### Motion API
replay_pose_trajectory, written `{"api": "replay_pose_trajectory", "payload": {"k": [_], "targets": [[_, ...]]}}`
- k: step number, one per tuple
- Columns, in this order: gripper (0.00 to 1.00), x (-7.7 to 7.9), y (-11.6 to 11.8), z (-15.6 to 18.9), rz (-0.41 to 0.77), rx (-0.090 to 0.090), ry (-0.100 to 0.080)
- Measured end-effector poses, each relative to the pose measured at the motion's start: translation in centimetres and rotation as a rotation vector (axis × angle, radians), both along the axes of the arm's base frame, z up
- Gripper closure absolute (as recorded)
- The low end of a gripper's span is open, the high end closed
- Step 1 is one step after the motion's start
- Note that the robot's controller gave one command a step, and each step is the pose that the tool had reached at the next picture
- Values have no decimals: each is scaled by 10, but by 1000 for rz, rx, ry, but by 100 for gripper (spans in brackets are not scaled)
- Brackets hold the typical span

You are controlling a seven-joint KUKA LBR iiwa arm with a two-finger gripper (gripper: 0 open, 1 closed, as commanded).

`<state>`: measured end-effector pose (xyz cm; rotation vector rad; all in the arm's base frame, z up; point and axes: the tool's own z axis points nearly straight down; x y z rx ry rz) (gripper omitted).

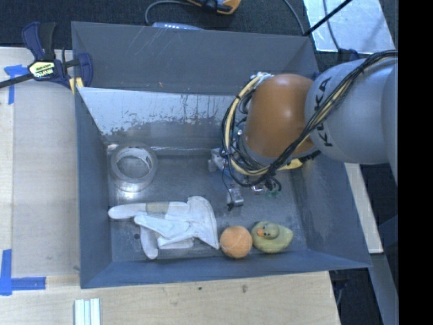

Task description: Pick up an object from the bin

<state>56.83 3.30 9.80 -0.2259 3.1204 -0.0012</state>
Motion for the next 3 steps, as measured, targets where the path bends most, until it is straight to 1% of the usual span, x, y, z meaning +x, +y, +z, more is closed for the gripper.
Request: {"api": "replay_pose_trajectory", "payload": {"k": [1, 2, 3], "targets": [[0, -14, 7, -4, 27, 0, 3], [0, -33, 24, 2, 90, 0, 5], [0, -39, 33, -6, 93, 0, -2]]}}
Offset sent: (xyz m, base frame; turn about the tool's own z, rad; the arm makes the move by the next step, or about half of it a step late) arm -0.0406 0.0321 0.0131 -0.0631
